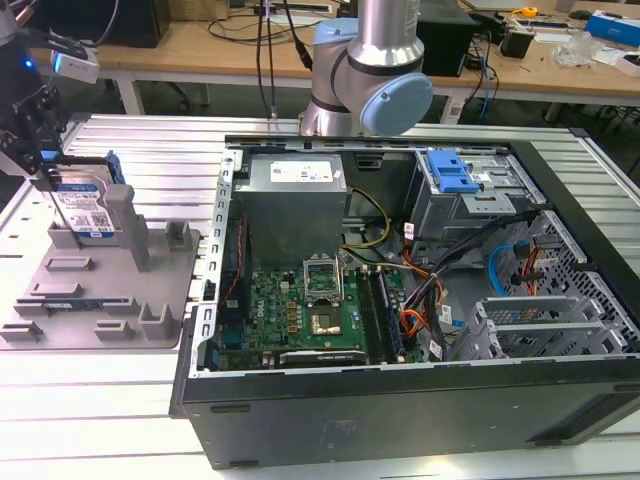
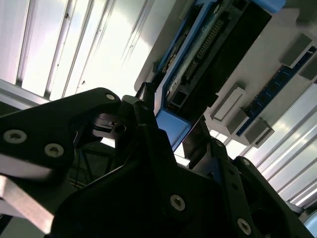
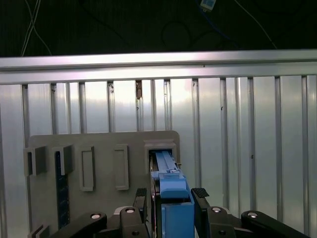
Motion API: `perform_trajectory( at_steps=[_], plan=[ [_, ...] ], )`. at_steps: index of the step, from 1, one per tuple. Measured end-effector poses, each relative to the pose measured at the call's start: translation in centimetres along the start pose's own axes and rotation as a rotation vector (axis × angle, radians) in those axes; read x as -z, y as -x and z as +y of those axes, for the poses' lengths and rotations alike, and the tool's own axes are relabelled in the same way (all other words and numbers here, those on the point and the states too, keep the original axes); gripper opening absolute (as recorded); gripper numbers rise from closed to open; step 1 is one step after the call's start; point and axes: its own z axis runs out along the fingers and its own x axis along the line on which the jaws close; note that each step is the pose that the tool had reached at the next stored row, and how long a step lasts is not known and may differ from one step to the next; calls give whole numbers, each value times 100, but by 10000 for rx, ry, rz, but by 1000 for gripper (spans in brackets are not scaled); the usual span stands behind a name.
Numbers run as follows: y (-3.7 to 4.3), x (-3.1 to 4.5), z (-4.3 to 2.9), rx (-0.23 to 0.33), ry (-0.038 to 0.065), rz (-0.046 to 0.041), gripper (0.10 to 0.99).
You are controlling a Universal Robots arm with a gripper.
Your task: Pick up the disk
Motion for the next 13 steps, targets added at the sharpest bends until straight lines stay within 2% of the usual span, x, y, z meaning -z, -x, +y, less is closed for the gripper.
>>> perform_trajectory(
  at_steps=[4,5,6,13],
  plan=[
    [0,-3,0,0,0,0,482],
    [0,-3,0,0,1,-1,400],
    [0,-4,0,0,0,-1,369],
    [0,-6,0,0,1,0,369]
  ],
)
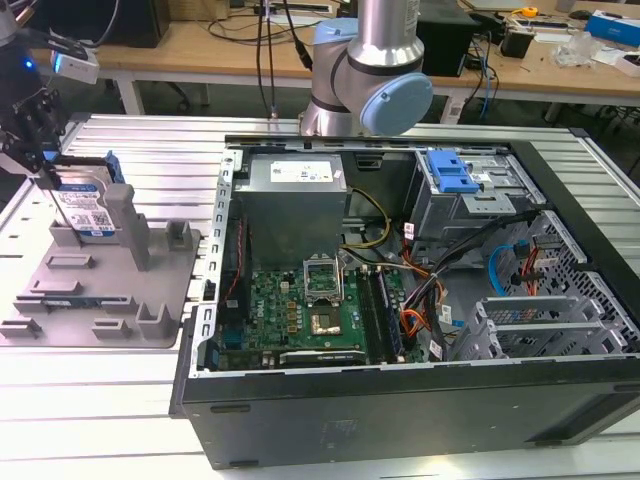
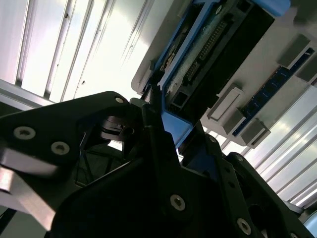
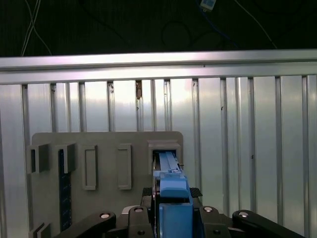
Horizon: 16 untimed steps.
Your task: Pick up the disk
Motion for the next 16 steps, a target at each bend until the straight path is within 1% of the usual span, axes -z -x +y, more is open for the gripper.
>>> perform_trajectory(
  at_steps=[5,8,9,11,13,14,15,16],
  plan=[
    [-3,2,0,0,2,-1,369],
    [-2,30,0,0,3,0,369],
    [-2,55,0,0,3,0,369],
    [-2,134,0,0,3,0,369],
    [-1,184,0,0,3,-1,369],
    [-1,224,-1,0,4,0,369],
    [-1,281,-1,0,4,0,369],
    [0,317,-1,-1,3,0,369]
  ],
)
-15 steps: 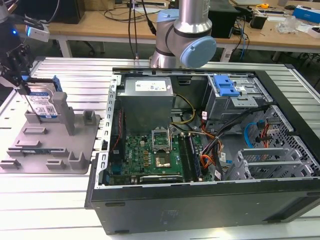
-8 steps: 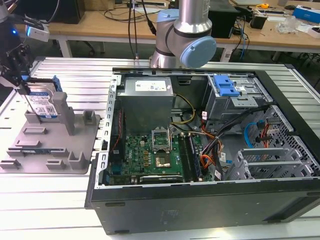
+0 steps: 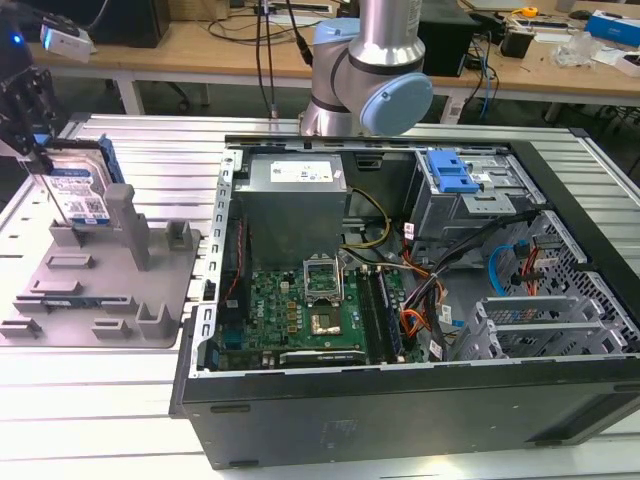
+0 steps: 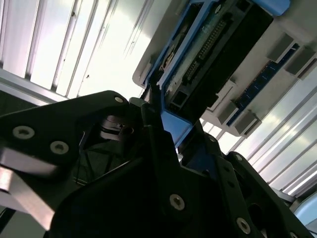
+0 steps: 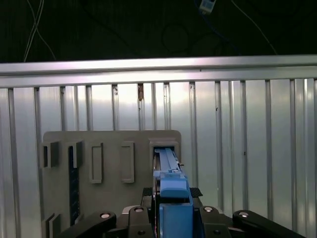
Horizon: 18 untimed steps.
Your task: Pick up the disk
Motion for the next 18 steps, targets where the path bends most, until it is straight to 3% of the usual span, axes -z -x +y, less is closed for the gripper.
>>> perform_trajectory(
  at_steps=[3,5,7,9,13,14,16,18],
  plan=[
    [1,137,0,0,0,0,369],
    [0,306,-1,2,0,0,369],
    [1,399,-1,0,1,0,369],
    [-1,557,-1,1,1,0,369],
    [-3,772,-2,0,0,0,369],
    [-5,872,-2,1,1,0,369],
    [-8,965,-2,1,0,0,369],
    [-15,1136,-3,1,1,1,369]
  ],
)
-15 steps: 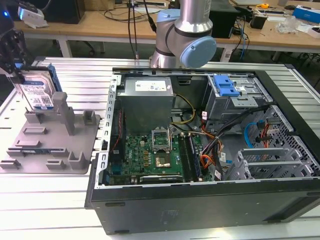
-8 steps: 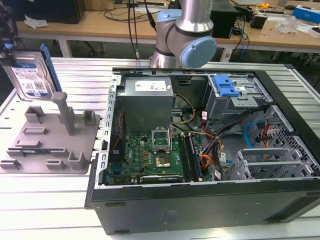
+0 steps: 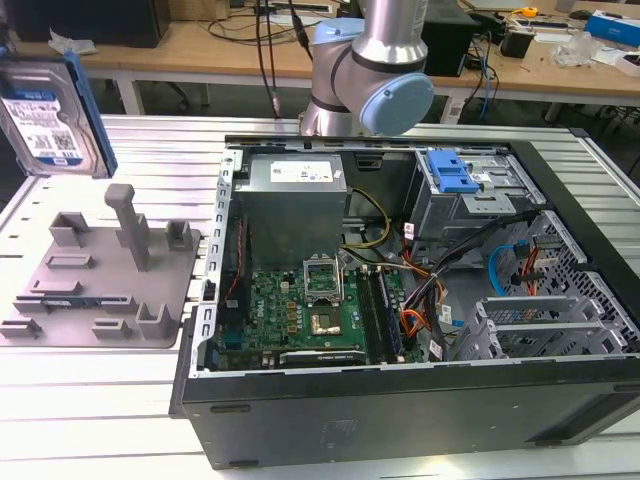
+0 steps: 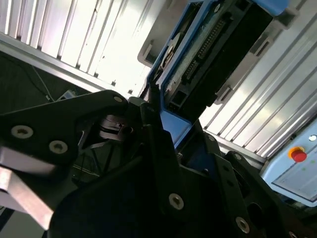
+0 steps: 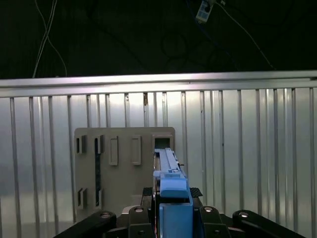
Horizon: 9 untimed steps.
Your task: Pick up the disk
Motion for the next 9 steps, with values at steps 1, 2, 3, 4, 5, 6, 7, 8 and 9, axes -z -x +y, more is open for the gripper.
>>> perform_trajectory(
  at_steps=[1,2,3,4,5,6,7,8,9],
  plan=[
    [-5,96,0,0,-1,-1,369],
    [-7,133,0,1,-1,-1,369],
    [-11,195,-1,2,-2,-1,369],
    [-15,265,-1,2,-2,-1,369],
    [-19,340,-1,3,-2,-1,369],
    [-23,408,-2,3,1,0,369],
    [-24,453,-2,3,0,0,369],
    [-28,528,-2,4,-1,-1,369],
    [-31,623,-1,4,0,0,369]
  ],
)
